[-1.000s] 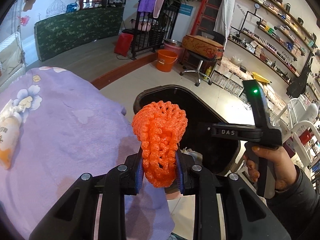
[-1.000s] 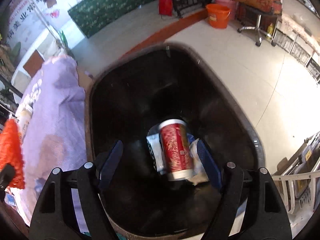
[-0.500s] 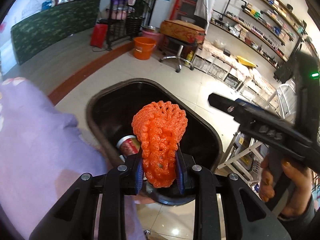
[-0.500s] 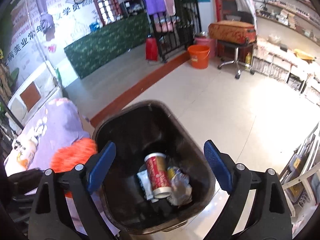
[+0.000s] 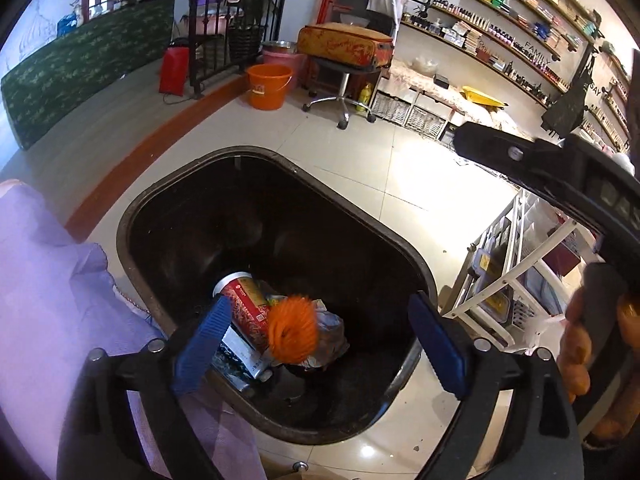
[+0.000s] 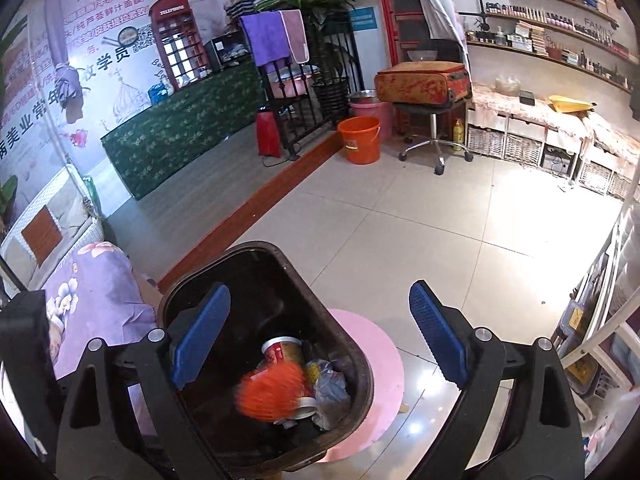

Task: Collect trash
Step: 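Move both tools back over the table toward the remaining trash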

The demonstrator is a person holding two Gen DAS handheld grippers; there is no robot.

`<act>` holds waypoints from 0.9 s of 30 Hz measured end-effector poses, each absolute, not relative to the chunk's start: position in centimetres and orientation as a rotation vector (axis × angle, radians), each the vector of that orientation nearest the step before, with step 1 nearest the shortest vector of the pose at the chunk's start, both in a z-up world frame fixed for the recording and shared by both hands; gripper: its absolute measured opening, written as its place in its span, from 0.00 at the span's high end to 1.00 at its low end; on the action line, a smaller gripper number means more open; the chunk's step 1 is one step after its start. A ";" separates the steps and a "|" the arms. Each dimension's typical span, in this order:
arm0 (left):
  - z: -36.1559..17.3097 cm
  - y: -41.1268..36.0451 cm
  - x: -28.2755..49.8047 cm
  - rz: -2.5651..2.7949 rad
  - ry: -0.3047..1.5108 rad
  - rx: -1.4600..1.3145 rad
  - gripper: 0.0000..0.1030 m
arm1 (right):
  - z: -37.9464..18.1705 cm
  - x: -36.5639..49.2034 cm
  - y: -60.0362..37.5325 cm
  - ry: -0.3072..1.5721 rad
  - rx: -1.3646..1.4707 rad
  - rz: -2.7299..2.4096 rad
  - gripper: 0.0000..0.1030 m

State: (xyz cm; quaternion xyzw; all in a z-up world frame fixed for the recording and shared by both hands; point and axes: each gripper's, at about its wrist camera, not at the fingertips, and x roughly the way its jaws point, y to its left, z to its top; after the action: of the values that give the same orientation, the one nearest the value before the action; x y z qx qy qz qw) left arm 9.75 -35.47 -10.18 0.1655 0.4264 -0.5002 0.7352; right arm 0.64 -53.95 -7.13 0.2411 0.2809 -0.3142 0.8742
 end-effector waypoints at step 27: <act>-8.0 -23.6 12.6 -0.871 0.838 0.211 0.09 | -8.5 7.5 -46.3 0.679 0.465 -0.316 0.06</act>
State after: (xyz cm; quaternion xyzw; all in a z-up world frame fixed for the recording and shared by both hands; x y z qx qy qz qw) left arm 12.60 -23.57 -7.97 0.0989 0.3932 -0.4086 0.8177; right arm 7.54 -46.34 -8.50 0.2250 0.3286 -0.1531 0.9044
